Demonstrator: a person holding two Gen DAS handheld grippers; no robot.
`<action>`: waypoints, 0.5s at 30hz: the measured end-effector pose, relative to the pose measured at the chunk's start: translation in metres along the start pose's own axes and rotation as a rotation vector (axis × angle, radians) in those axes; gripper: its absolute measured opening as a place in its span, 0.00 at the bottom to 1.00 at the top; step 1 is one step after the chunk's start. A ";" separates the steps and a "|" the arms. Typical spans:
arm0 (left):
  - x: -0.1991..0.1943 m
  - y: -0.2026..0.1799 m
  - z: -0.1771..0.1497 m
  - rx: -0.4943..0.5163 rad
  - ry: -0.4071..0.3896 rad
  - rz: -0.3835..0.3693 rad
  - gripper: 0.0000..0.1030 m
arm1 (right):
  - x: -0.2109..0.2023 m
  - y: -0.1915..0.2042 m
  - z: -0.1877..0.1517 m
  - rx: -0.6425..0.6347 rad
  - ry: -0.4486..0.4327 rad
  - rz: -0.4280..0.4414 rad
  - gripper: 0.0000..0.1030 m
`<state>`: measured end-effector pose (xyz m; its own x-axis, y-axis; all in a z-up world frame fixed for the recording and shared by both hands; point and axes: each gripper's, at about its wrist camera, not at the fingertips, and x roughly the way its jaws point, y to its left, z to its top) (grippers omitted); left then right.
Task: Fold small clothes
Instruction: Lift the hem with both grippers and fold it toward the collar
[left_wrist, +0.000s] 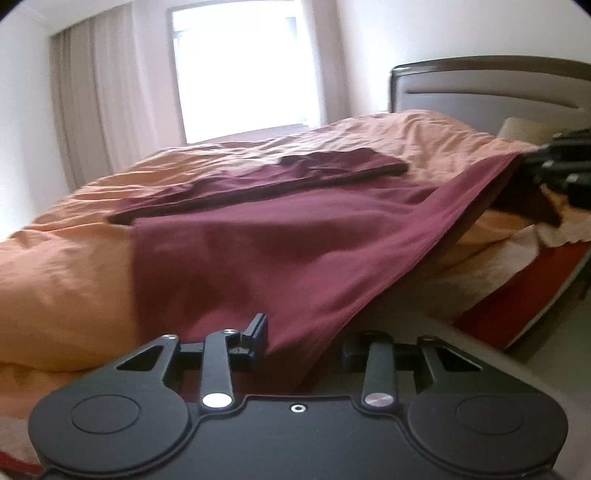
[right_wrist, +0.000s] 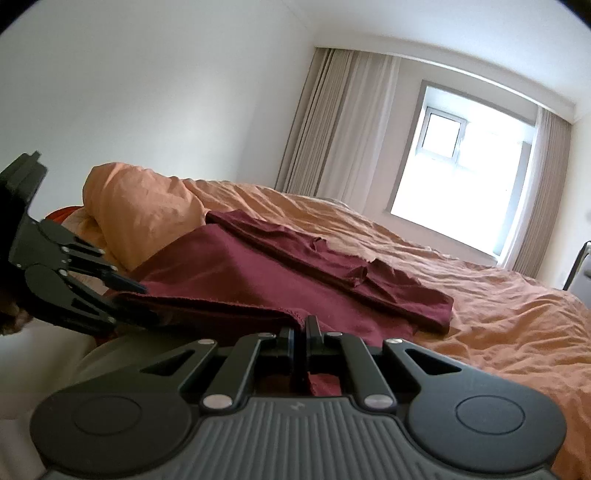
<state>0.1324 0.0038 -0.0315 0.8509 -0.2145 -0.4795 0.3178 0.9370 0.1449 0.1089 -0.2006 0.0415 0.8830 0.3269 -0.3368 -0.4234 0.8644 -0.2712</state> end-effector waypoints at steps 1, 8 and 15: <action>-0.003 0.005 -0.003 -0.007 0.000 0.015 0.38 | 0.000 0.000 0.001 -0.002 -0.003 -0.001 0.06; -0.020 0.034 -0.015 -0.031 -0.005 0.107 0.32 | 0.001 0.001 0.000 0.004 -0.006 -0.021 0.06; -0.022 0.045 -0.023 -0.004 0.016 0.173 0.30 | 0.002 0.006 -0.007 -0.012 0.007 -0.054 0.06</action>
<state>0.1186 0.0571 -0.0341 0.8861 -0.0454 -0.4612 0.1652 0.9608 0.2228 0.1071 -0.1976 0.0328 0.9032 0.2771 -0.3276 -0.3777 0.8759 -0.3002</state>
